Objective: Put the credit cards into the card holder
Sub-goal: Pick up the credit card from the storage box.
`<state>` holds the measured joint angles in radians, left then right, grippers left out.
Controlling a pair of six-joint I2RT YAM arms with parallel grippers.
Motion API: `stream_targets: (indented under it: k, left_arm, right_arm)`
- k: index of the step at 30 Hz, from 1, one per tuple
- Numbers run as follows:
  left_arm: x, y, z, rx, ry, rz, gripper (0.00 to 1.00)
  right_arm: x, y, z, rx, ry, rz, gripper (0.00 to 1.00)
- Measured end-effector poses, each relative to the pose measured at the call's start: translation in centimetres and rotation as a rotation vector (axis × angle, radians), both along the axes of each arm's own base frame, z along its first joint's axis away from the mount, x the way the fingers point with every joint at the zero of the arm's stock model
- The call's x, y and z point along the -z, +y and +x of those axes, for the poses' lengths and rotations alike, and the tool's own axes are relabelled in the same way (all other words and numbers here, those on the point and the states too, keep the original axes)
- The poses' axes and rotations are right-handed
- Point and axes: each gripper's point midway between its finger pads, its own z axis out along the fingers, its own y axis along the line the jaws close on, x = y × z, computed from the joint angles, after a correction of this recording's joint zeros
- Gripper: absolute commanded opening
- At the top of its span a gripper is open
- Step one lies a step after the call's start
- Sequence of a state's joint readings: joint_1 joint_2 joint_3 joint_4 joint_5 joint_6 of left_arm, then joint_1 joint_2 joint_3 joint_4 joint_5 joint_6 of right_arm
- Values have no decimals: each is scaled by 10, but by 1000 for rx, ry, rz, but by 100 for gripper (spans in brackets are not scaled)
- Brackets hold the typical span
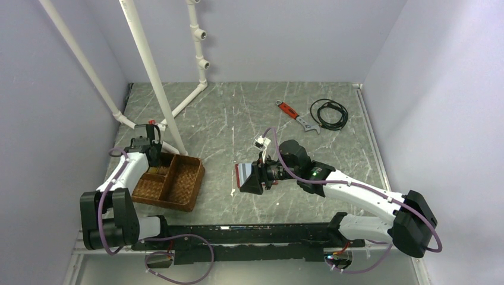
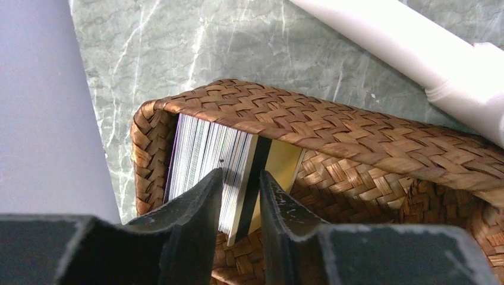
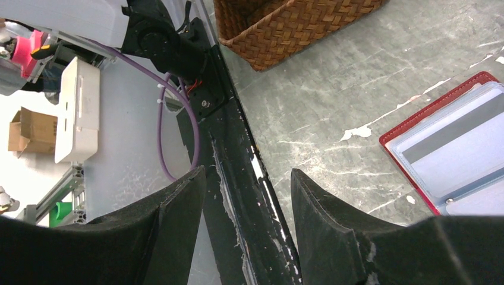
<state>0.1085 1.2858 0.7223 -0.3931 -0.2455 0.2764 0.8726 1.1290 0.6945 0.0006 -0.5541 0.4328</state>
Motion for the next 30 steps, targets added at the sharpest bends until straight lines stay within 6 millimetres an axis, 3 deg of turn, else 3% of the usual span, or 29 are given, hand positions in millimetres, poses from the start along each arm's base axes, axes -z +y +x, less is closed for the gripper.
stream_targets:
  k: [4,14,18,30]
  left_arm:
    - [-8,0,0,-1,-29,8,18]
    - [-21,-4,-3,14,-67,-7,1]
    - [-27,-9,-7,24,-49,-29,0]
    - [-114,-7,-18,-125,-216,-64,0]
  right_arm:
    - [0,0,0,-1,1,-1,57]
    - [2,0,0,-1,4,-5,58]
    - [3,1,0,-1,7,-8,58]
    - [8,1,3,9,13,-20,58]
